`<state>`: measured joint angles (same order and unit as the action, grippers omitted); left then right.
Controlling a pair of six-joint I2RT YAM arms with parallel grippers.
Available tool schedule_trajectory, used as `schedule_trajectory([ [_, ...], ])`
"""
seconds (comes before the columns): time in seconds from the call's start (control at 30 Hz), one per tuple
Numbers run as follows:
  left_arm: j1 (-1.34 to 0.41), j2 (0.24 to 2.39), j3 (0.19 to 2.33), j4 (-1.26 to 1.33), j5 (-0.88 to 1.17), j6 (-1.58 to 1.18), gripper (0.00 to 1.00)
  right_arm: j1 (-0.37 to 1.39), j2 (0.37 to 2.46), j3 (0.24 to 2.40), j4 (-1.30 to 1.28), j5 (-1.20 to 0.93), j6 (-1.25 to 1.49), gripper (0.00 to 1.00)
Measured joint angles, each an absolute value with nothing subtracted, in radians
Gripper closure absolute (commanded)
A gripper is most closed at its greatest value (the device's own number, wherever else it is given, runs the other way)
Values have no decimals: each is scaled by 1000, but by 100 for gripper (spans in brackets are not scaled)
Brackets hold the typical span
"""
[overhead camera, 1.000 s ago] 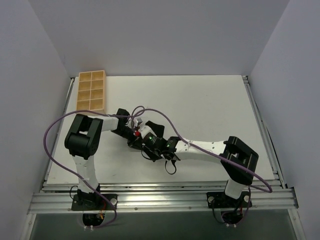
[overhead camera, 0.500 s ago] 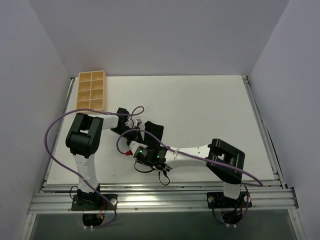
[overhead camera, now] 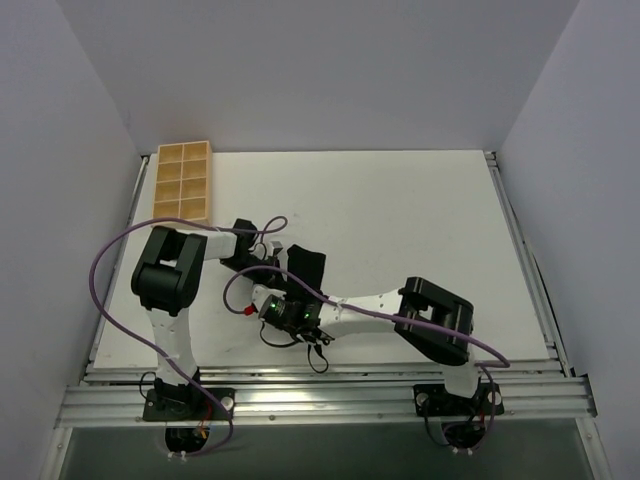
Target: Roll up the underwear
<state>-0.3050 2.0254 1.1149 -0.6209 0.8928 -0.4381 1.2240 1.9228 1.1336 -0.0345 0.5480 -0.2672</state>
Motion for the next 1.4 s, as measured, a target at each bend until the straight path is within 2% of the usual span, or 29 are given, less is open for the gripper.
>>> schedule_trajectory([
  [0.17,-305,2025,1092,-601,919,-448,98,1226,1936,1134,-15,559,-302,53],
  [0.27,-304,2025,1092,-600,925,-443,98,1227,1953,1144,-12,572,-319,60],
  [0.3,-304,2026,1092,-601,926,-438,98,1228,1961,1152,-15,577,-323,66],
  [0.37,-302,2027,1095,-606,926,-426,98,1230,1979,1168,-20,577,-331,73],
  [0.4,-299,2028,1099,-609,926,-419,98,1232,1987,1173,-20,580,-336,82],
  [0.5,-297,2030,1108,-614,925,-404,97,1233,1995,1179,-23,571,-344,96],
  [0.63,-296,2040,1119,-622,931,-400,82,1230,1991,1177,-24,557,-343,100],
  [0.8,-293,2048,1131,-627,940,-398,66,1209,1960,1156,-19,488,-329,100],
  [1.13,-261,2030,1233,-685,857,-365,59,1165,1898,1127,-41,315,-237,100],
  [1.4,-169,2008,1275,-688,806,-342,60,1161,1835,1092,-75,128,-134,100],
])
